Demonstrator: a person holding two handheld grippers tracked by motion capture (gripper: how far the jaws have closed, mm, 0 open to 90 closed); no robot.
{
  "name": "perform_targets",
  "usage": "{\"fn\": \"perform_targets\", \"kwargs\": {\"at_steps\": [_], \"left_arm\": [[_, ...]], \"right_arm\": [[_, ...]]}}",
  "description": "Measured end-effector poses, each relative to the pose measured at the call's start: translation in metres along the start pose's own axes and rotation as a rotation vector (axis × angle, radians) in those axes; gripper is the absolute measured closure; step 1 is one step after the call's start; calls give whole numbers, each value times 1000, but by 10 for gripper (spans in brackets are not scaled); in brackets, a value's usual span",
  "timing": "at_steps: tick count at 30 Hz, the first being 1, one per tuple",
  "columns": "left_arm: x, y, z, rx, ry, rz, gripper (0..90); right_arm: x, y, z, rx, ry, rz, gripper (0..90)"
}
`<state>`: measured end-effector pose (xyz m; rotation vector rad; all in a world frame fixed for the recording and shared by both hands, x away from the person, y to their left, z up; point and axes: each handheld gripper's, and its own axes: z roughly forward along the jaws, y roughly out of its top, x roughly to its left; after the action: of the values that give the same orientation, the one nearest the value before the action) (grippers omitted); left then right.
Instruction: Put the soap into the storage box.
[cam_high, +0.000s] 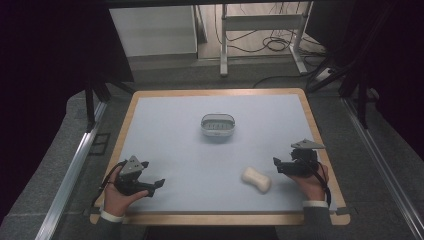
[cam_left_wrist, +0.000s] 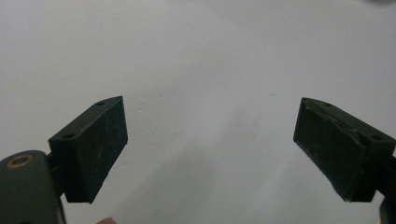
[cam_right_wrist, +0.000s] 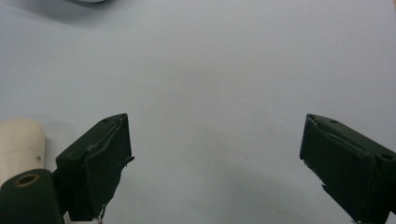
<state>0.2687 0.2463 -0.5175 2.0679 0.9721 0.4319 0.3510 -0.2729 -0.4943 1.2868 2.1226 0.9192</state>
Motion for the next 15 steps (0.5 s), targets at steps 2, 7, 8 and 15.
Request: {"fn": "perform_targets", "kwargs": {"at_steps": [2,7,8,15], "left_arm": [[0,-1,1,7,1,1,104],[-2,1,1,7,-2,6,104],[-2,1,1,8,-3,7,104],[-2,0,3,14,-6,2,103]], "right_arm": [[-1,0,-1,-3,-4,-5,89],[-2,-3,-2,11,-1,-12,100],[-1,-3,-3,11,-7,-13,100],[-3,-2,-4,-6,-13,-13,103]]}}
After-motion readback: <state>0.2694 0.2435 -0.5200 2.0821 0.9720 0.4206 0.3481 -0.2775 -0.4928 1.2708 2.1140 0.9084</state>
